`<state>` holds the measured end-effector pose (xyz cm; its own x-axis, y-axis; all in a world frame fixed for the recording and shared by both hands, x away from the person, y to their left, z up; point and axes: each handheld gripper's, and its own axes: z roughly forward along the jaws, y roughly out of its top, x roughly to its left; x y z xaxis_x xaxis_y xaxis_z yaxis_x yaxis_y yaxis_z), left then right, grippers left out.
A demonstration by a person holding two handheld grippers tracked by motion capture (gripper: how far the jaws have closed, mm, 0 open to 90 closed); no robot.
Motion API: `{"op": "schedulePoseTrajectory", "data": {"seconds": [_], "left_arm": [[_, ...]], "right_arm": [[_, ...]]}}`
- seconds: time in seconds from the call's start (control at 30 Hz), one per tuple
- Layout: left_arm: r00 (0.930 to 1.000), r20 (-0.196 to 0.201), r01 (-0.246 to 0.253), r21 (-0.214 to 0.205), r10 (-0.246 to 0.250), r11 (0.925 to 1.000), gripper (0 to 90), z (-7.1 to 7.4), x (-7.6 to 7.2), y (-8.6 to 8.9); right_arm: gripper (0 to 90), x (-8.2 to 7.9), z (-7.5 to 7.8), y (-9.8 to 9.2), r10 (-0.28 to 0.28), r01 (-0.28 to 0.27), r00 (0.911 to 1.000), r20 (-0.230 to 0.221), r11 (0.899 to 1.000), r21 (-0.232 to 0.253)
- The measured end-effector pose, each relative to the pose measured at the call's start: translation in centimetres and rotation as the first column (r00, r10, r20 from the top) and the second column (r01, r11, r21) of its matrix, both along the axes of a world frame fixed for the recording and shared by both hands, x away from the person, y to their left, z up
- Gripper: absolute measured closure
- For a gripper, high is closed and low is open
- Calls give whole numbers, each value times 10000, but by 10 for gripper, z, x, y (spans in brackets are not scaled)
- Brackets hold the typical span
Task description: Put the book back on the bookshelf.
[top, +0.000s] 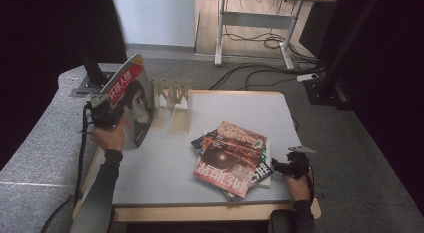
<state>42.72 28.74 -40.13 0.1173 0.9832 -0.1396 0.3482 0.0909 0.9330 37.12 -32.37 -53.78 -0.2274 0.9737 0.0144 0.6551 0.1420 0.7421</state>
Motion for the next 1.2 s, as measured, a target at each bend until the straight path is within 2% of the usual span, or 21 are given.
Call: {"op": "schedulePoseTrajectory", "data": {"seconds": [0.1, 0.13, 0.43, 0.57, 0.73, 0.87, 0.93, 1.0, 1.2], "left_arm": [[9998, -201, 57, 73, -56, 10000, 761, 2, 0, 4], [9989, -432, 152, 13, -152, 9999, 720, 3, 0, 9], [9933, -886, 735, -57, -737, 9973, 615, 1, -4, 13], [9888, -1067, 1065, 164, -1042, 9942, 600, -2, -10, 10], [9848, -1189, 1287, 121, -1264, 9916, 632, -7, -24, 11], [9829, -1321, 1309, 114, -1283, 9913, 717, -8, -33, 13], [9830, -1334, 1282, 37, -1266, 9917, 801, -9, -32, 14], [9844, -1250, 1207, -318, -1238, 9922, 848, -9, -29, 15], [9893, -1050, 984, -288, -1009, 9947, 863, -7, -22, 12]], "right_arm": [[117, 0, 0, 0, -1, 1, 10000, -1, 10000, 0], [118, 0, 0, 0, 0, 0, 10000, -2, 10000, -2], [117, 0, 0, 0, 2, -2, 10000, 1, 10000, -9], [117, 0, 0, 0, 4, -4, 10000, 4, 10000, -10], [117, 0, 0, 0, 8, -8, 10000, 8, 10000, -14], [117, 0, 0, 0, 7, -7, 10000, 9, 10000, -18], [117, 0, 0, 0, 6, -6, 10000, 12, 10000, -14], [117, 0, 0, 0, 7, -7, 10000, 8, 10000, -18], [117, 0, 0, 0, 7, -7, 10000, 8, 10000, -16]]}}
